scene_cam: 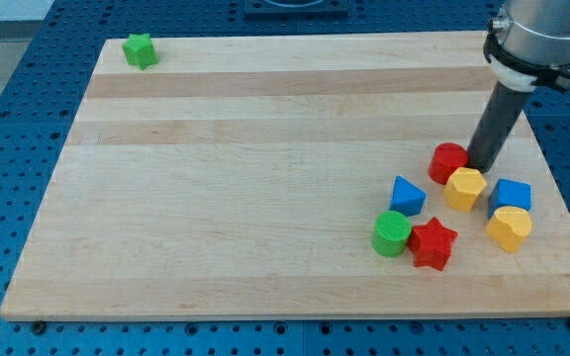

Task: Slide the red circle slightly bottom center of the board

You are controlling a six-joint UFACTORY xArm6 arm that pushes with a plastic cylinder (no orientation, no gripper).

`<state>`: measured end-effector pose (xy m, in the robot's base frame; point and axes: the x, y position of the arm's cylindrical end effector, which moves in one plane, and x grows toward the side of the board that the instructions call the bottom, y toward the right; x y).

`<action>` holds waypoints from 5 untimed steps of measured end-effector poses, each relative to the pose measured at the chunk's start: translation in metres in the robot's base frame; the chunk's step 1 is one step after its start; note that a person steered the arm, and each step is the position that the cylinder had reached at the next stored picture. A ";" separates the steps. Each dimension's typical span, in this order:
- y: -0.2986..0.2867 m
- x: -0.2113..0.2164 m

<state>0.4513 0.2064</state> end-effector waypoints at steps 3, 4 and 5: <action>-0.056 0.000; -0.083 0.000; -0.111 0.000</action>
